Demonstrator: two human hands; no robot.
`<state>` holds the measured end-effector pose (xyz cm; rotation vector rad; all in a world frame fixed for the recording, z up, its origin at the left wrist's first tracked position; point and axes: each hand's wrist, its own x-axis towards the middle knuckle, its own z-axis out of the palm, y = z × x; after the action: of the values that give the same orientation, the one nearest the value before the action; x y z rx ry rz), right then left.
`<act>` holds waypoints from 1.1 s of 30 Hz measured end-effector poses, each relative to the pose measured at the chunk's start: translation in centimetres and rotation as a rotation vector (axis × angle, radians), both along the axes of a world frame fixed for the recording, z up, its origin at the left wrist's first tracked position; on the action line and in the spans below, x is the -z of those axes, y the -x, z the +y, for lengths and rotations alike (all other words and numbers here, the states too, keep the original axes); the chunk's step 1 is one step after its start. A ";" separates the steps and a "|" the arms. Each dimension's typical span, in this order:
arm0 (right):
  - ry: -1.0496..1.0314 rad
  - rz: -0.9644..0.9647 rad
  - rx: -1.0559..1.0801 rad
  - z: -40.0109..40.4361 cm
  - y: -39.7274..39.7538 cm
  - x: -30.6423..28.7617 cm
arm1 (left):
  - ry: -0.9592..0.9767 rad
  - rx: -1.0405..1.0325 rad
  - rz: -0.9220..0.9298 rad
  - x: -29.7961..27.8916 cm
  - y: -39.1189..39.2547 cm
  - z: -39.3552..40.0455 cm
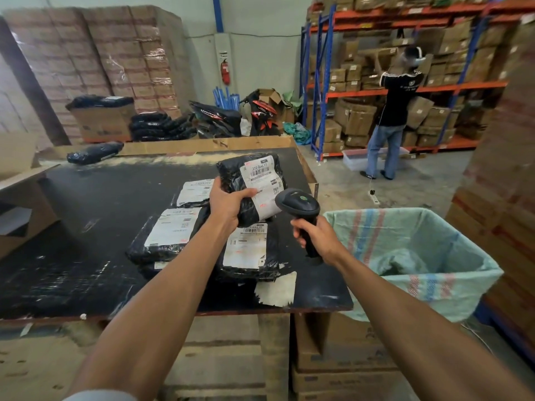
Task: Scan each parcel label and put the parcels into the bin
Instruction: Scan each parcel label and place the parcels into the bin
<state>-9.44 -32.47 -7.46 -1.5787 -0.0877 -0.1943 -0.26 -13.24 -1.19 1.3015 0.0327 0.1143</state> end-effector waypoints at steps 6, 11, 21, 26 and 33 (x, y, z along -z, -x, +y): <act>-0.002 0.158 0.129 -1.3 -1.2 0.7 | 0.016 -0.023 0.011 -0.1 -0.5 0.0; -0.023 0.577 0.097 -2.7 -1.1 3.8 | -0.026 -0.046 0.112 0.1 -0.2 0.8; -0.271 0.628 0.075 -0.9 -1.0 8.6 | 0.119 0.115 0.207 2.0 2.7 0.5; -0.016 0.728 0.157 -3.6 0.0 8.2 | 0.097 0.221 0.253 2.3 3.5 -1.8; -0.808 0.548 0.071 -10.5 0.5 8.2 | -0.107 0.342 0.213 3.8 4.3 -10.0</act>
<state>-9.91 -42.95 -15.64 -0.7828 0.4287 0.1458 -4.59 -23.29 -5.01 1.4036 -0.0154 -0.3188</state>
